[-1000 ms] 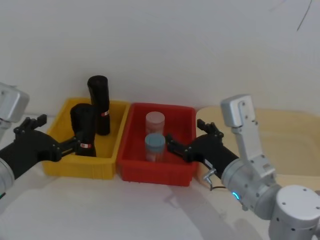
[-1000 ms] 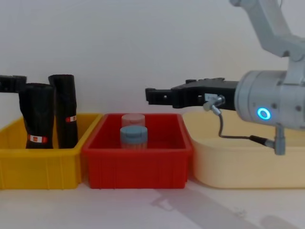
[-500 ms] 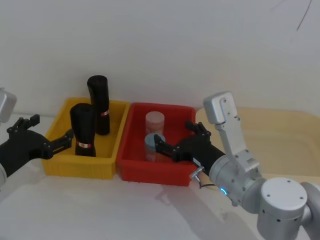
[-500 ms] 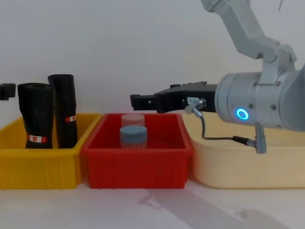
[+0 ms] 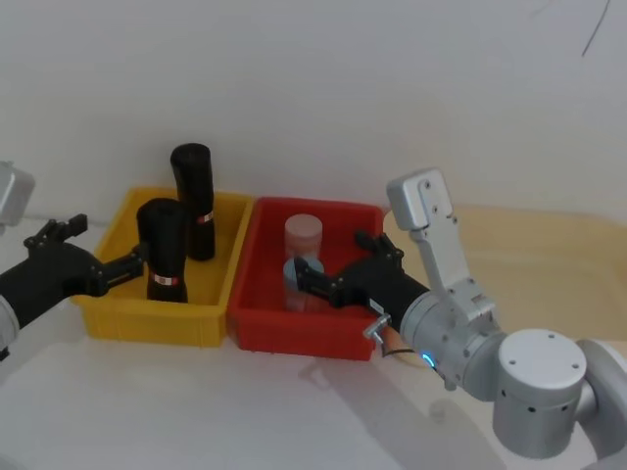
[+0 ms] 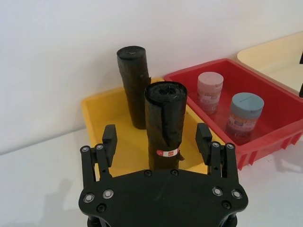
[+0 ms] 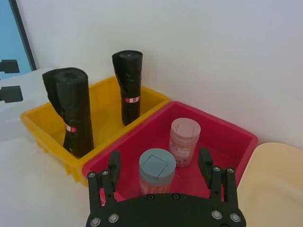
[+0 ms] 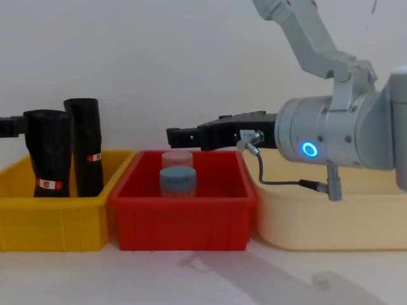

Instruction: Pick up the garbage bag with the one hand and transfer it to the other hand.

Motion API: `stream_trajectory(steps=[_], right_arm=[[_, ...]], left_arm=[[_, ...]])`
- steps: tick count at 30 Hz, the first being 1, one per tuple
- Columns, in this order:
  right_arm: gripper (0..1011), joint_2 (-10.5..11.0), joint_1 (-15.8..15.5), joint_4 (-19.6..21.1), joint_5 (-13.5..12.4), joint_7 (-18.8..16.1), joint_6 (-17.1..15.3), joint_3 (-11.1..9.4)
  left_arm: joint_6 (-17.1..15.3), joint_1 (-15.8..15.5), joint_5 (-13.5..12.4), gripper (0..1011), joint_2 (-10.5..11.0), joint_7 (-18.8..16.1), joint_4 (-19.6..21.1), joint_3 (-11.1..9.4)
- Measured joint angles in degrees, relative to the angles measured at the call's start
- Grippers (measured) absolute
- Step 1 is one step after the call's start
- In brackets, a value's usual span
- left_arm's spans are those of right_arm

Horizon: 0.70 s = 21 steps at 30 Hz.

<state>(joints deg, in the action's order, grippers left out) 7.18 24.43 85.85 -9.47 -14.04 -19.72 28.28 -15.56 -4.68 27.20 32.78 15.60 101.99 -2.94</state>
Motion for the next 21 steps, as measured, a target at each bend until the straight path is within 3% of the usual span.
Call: stream_trajectory(steps=[21], right_arm=[[1001, -1.93, 1.60, -2.82, -0.47, -1.23, -1.13, -1.39]], left_arm=[[3.08, -13.38, 2.25, 1001, -1.65, 10.48, -16.20, -6.68]])
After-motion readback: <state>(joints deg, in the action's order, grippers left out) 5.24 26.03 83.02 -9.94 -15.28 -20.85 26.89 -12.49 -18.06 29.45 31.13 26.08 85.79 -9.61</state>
